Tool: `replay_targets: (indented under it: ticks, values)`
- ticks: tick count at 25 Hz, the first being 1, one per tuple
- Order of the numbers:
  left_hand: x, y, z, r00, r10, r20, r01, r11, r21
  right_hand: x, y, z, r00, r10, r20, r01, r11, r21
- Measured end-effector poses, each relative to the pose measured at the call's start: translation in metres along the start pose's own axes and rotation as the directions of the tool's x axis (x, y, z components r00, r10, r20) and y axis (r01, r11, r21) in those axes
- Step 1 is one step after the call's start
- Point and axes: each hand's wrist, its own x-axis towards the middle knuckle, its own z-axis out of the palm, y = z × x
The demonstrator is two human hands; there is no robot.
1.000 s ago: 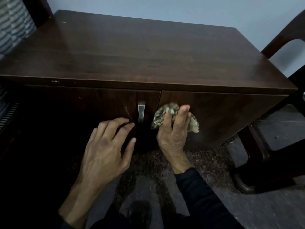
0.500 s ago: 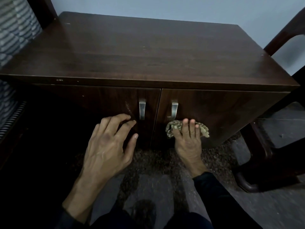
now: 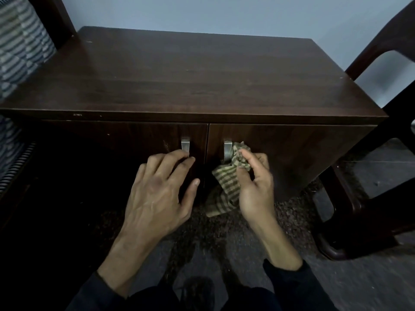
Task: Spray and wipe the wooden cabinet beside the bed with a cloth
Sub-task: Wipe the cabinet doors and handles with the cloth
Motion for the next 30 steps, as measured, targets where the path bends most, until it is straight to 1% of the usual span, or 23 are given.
replay_targets:
  ticks: [1,2,3,4,5,6,8,9,10,11,12,13,14,15,16,17,19,20,21,23,26,28,30]
  values:
    - [0.000,-0.001,0.000,1.000,0.002,0.012,-0.002,1.000,0.023,0.001,-0.002,-0.007,0.991,0.077,0.111,-0.075,0.997,-0.024]
    - [-0.001,-0.001,0.000,1.000,0.001,0.021,-0.002,0.999,0.037,0.002,-0.004,-0.014,0.965,0.160,0.205,-0.152,0.987,-0.057]
    - [0.000,0.000,0.000,1.000,0.000,0.027,-0.001,0.999,0.042,0.004,-0.006,-0.018,0.934,0.239,0.264,-0.223,0.971,-0.091]
    - [0.001,-0.001,0.001,0.999,-0.004,0.032,0.003,0.999,0.042,0.006,-0.009,-0.020,0.910,0.297,0.289,-0.284,0.955,-0.088]
    - [0.002,-0.001,0.002,0.999,-0.009,0.037,0.007,0.999,0.045,0.010,-0.013,-0.020,0.895,0.338,0.291,-0.346,0.938,-0.024]
    - [0.002,-0.001,0.002,0.999,-0.012,0.040,0.010,0.999,0.051,0.014,-0.018,-0.021,0.880,0.375,0.291,-0.416,0.905,0.091]
    - [0.001,-0.001,0.002,0.999,-0.008,0.043,0.005,0.998,0.064,0.020,-0.025,-0.025,0.819,0.464,0.337,-0.562,0.768,0.307]
    - [0.000,-0.002,0.002,0.999,-0.006,0.045,0.003,0.997,0.073,0.022,-0.027,-0.027,0.793,0.485,0.369,-0.605,0.704,0.373]
    - [0.000,-0.003,0.003,0.999,-0.002,0.049,-0.002,0.997,0.081,0.022,-0.027,-0.027,0.786,0.479,0.391,-0.614,0.681,0.400]
    - [0.000,-0.004,0.003,0.998,0.001,0.055,-0.006,0.996,0.084,0.021,-0.027,-0.026,0.799,0.450,0.399,-0.590,0.715,0.375]
    - [-0.001,-0.006,0.004,0.998,0.002,0.059,-0.007,0.997,0.083,0.019,-0.025,-0.024,0.831,0.397,0.390,-0.514,0.817,0.263]
    - [0.000,-0.006,0.004,0.998,0.004,0.061,-0.009,0.997,0.081,0.017,-0.022,-0.024,0.876,0.313,0.367,-0.362,0.930,0.069]
    - [0.000,-0.007,0.004,0.998,0.007,0.061,-0.012,0.997,0.079,0.015,-0.017,-0.025,0.919,0.191,0.346,-0.148,0.978,-0.147]
    - [0.001,-0.007,0.004,0.998,0.010,0.061,-0.015,0.997,0.077,0.015,-0.014,-0.028,0.935,0.064,0.348,0.057,0.943,-0.328]
    - [0.001,-0.007,0.003,0.998,0.011,0.062,-0.016,0.997,0.076,0.015,-0.011,-0.031,0.934,-0.025,0.356,0.199,0.865,-0.462]
    - [0.002,-0.007,0.002,0.998,0.010,0.063,-0.014,0.997,0.075,0.016,-0.010,-0.033,0.926,-0.089,0.366,0.296,0.772,-0.562]
    - [0.002,-0.006,0.000,0.998,0.001,0.066,-0.006,0.997,0.081,0.017,-0.008,-0.033,0.902,-0.175,0.395,0.416,0.598,-0.685]
    - [0.002,-0.005,0.000,0.997,-0.003,0.072,-0.003,0.996,0.084,0.017,-0.008,-0.033,0.889,-0.208,0.408,0.451,0.553,-0.701]
    - [0.002,-0.003,-0.001,0.997,-0.008,0.079,0.002,0.996,0.087,0.017,-0.010,-0.032,0.879,-0.235,0.415,0.472,0.548,-0.690]
    - [0.002,-0.002,-0.003,0.996,-0.017,0.090,0.009,0.996,0.092,0.020,-0.011,-0.030,0.866,-0.286,0.411,0.497,0.589,-0.637]
    - [0.003,-0.002,-0.005,0.995,-0.018,0.102,0.008,0.995,0.095,0.022,-0.009,-0.026,0.852,-0.367,0.373,0.523,0.598,-0.607]
    - [0.003,-0.003,-0.005,0.995,-0.015,0.100,0.005,0.995,0.100,0.015,0.001,-0.030,0.879,-0.383,0.286,0.477,0.666,-0.574]
    - [0.002,-0.002,-0.004,0.996,-0.014,0.091,0.005,0.995,0.102,0.004,0.010,-0.045,0.911,-0.391,0.131,0.401,0.765,-0.504]
